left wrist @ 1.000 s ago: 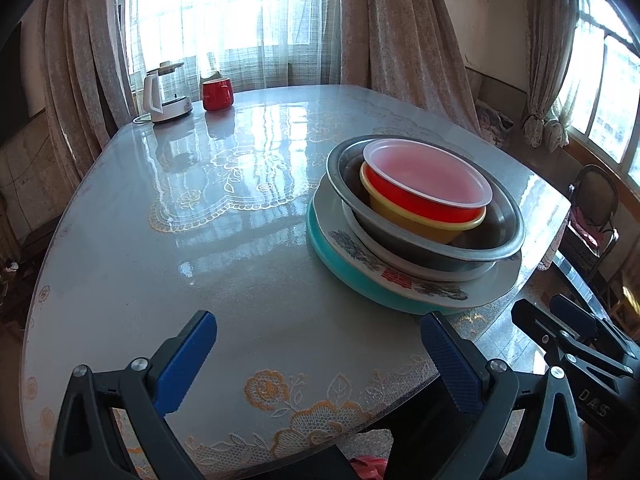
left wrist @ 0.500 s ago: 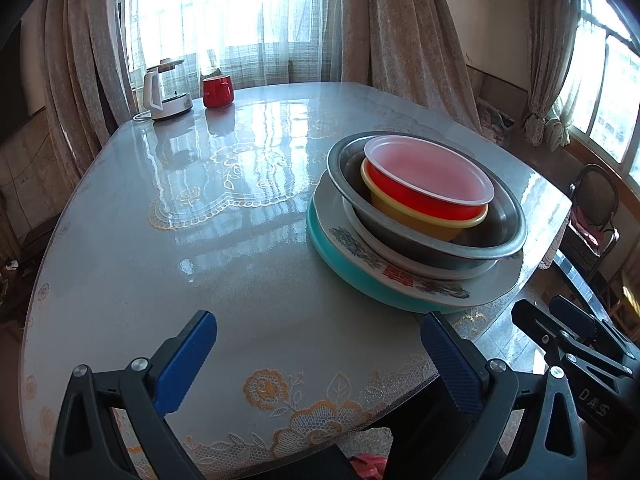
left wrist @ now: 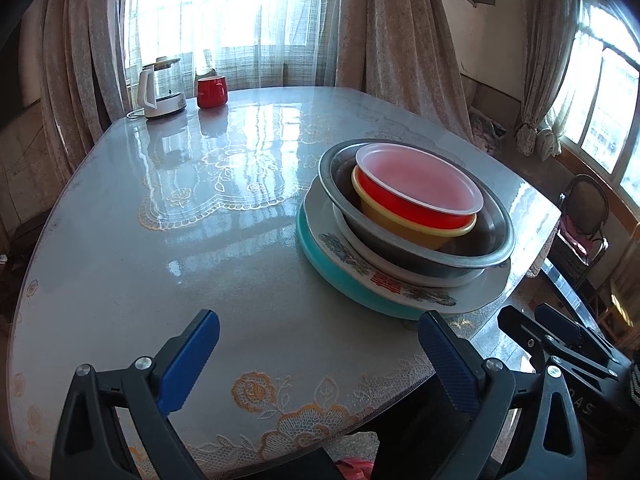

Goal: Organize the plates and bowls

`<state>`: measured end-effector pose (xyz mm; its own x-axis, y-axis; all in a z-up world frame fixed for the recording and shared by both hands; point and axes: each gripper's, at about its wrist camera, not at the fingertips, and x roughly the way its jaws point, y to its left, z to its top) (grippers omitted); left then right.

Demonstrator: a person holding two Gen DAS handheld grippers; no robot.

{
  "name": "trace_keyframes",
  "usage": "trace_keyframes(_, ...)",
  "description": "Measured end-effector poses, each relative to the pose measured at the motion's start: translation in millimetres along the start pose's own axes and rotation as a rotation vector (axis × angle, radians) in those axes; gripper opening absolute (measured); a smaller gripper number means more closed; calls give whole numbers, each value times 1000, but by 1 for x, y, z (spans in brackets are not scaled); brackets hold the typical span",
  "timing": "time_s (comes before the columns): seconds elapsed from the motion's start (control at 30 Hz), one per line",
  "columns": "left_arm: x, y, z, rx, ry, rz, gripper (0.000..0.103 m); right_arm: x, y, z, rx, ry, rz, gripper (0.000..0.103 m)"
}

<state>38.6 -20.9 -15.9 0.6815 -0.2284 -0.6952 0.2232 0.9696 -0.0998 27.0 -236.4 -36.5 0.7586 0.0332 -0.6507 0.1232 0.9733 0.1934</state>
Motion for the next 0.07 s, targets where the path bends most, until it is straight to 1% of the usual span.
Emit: trace_keyframes(0.07, 1, 1, 2, 0, -3, 12, 100, 1, -4, 1, 14, -1, 4, 73)
